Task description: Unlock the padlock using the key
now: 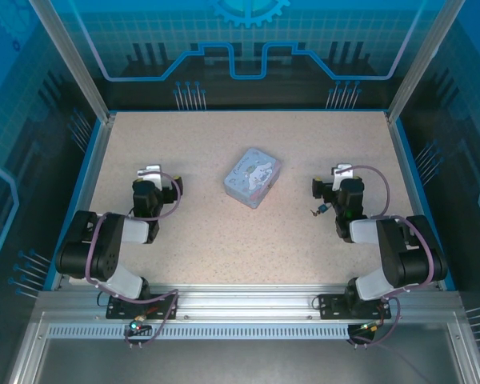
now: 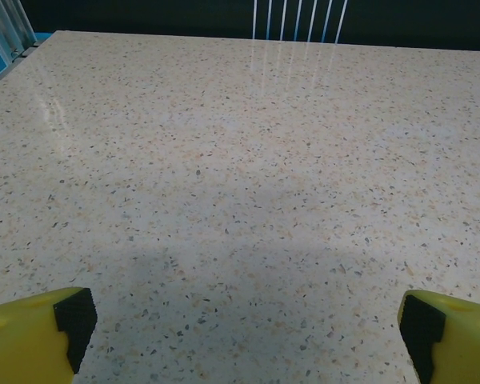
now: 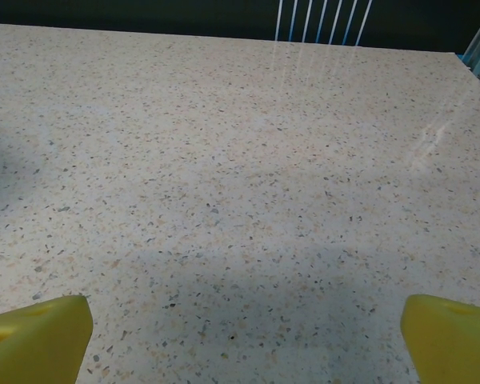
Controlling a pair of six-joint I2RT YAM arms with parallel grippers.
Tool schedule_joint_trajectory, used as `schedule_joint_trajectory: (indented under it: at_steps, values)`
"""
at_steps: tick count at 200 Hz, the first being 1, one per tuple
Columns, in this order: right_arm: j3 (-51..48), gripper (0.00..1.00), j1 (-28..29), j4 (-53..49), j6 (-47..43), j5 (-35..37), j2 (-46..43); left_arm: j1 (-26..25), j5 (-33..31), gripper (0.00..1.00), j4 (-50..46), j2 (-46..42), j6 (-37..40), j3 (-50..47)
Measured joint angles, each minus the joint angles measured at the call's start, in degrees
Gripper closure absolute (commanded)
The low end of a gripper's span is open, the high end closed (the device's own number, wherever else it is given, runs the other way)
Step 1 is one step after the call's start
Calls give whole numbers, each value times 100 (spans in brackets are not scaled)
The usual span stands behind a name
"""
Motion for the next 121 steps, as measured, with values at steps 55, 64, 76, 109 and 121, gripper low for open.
schedule_joint_trajectory:
  at_steps: [55,64,76,109,121]
  values:
    - [0,0,9,0,-22,52,0,11,50,1,0,0,0,0]
    - [0,0,9,0,-22,52,0,11,50,1,0,0,0,0]
    - [0,0,9,0,-22,52,0,11,50,1,0,0,0,0]
    - [0,0,9,0,-20,52,0,11,50,1,0,0,0,0]
    - [0,0,2,-2,-20,17,0,11,50,1,0,0,0,0]
